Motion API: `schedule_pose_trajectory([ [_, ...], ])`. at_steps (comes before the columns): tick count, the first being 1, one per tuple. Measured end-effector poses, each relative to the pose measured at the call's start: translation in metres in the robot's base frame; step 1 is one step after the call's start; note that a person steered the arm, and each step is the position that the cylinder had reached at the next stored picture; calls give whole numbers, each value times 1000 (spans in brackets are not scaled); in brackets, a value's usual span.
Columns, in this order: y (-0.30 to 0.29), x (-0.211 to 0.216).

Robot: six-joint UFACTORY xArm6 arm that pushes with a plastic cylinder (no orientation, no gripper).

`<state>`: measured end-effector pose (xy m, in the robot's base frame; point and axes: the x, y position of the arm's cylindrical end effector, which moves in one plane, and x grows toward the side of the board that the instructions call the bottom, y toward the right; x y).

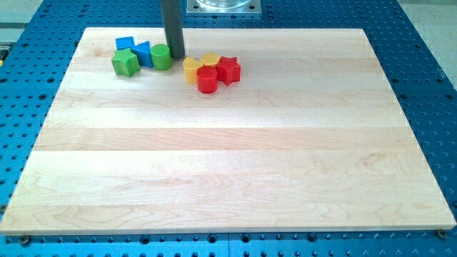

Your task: Place the group of blue and green blocks diagonal to the group of red and yellow blocks

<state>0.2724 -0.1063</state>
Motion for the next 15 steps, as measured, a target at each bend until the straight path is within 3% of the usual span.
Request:
schedule_pose_trajectory([
  [2,-21,1],
  [3,32,2],
  [4,38,21],
  [5,30,56],
  [8,-16,44],
  [10,-16,85],
  [12,10,79],
  [13,3,47],
  [14,44,21],
  [15,58,38],
])
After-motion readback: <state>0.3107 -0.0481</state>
